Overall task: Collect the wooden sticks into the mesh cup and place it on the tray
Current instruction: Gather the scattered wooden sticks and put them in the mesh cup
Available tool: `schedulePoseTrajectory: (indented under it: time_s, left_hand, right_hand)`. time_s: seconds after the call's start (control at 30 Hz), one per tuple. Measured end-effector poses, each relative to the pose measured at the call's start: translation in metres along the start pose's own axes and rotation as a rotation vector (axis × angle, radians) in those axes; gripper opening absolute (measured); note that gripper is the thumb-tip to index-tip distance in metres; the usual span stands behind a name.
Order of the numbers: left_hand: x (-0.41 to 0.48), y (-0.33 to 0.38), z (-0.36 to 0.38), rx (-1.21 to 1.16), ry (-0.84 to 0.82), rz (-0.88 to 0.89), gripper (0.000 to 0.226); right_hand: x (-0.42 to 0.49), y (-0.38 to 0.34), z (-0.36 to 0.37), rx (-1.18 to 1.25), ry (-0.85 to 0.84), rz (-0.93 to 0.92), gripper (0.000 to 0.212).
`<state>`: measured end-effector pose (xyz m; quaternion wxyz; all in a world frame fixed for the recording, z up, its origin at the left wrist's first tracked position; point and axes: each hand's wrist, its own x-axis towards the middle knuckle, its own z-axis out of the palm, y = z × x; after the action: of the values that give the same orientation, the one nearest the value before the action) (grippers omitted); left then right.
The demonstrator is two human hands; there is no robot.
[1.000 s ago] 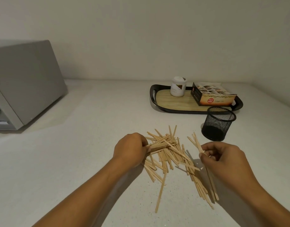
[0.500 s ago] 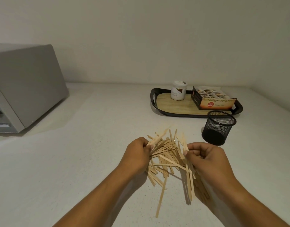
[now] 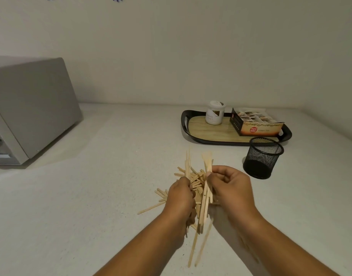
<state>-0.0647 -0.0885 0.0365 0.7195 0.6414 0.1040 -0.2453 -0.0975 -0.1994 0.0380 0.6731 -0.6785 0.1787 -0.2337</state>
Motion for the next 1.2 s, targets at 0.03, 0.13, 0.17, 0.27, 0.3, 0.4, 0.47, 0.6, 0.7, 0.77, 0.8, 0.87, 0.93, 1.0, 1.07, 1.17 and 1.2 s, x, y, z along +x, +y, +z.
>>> schedulePoseTrajectory:
  time_s: [0.03, 0.13, 0.17, 0.27, 0.3, 0.4, 0.47, 0.6, 0.7, 0.77, 0.8, 0.87, 0.93, 1.0, 1.07, 1.17, 1.2]
  left_hand:
    - [0.000, 0.000, 0.004, 0.020, -0.010, 0.031, 0.040]
    - [0.003, -0.001, 0.015, 0.046, -0.047, 0.119, 0.060]
    - [0.004, 0.000, 0.018, 0.028, -0.056, 0.142, 0.063]
    - [0.011, 0.002, 0.023, 0.021, -0.072, 0.216, 0.061]
    - [0.013, 0.003, 0.021, 0.032, -0.069, 0.232, 0.058]
    - [0.020, 0.002, 0.019, -0.015, -0.063, 0.231, 0.047]
    - [0.023, -0.001, 0.021, -0.054, -0.056, 0.206, 0.046]
    - [0.028, 0.000, 0.022, -0.088, 0.077, 0.219, 0.046]
    - [0.028, 0.002, 0.022, -0.091, 0.116, 0.269, 0.046]
    - [0.024, 0.005, 0.023, -0.100, 0.142, 0.297, 0.046]
    - [0.022, 0.008, 0.024, -0.107, 0.163, 0.316, 0.046]
    - [0.018, 0.013, 0.023, -0.131, 0.172, 0.377, 0.047]
    - [0.016, 0.018, 0.023, -0.186, 0.143, 0.431, 0.049]
    - [0.012, 0.024, 0.022, -0.307, 0.089, 0.449, 0.048]
    - [0.007, 0.027, 0.023, -0.377, 0.033, 0.472, 0.046]
    - [-0.003, 0.022, 0.027, -0.313, -0.059, 0.542, 0.045]
    - [-0.007, 0.019, 0.027, -0.286, -0.095, 0.563, 0.048]
  right_hand:
    - [0.002, 0.002, 0.005, -0.028, 0.012, -0.012, 0.014]
    - [0.006, 0.009, 0.021, -0.126, 0.006, -0.043, 0.015]
    - [0.006, 0.011, 0.026, -0.157, -0.025, -0.037, 0.013]
    - [0.002, 0.010, 0.032, -0.215, -0.083, -0.075, 0.016]
    - [0.001, 0.007, 0.030, -0.249, -0.057, -0.129, 0.019]
    - [-0.004, 0.000, 0.024, -0.362, -0.049, -0.227, 0.021]
    - [-0.006, -0.001, 0.024, -0.443, -0.076, -0.264, 0.020]
    - [-0.005, -0.002, 0.023, -0.464, -0.190, -0.217, 0.023]
    - [-0.011, -0.003, 0.021, -0.354, -0.224, -0.170, 0.031]
    - [-0.016, -0.006, 0.019, -0.215, -0.154, -0.113, 0.030]
    - [-0.017, -0.007, 0.018, -0.136, -0.108, -0.065, 0.027]
    - [-0.019, -0.011, 0.015, 0.015, -0.024, 0.063, 0.021]
    - [-0.024, -0.016, 0.014, 0.181, 0.025, 0.201, 0.016]
    - [-0.032, -0.021, 0.014, 0.346, 0.057, 0.346, 0.015]
    - [-0.039, -0.023, 0.017, 0.520, 0.051, 0.524, 0.023]
    - [-0.044, -0.033, 0.024, 0.691, 0.023, 0.705, 0.031]
    - [-0.044, -0.036, 0.025, 0.718, 0.028, 0.712, 0.030]
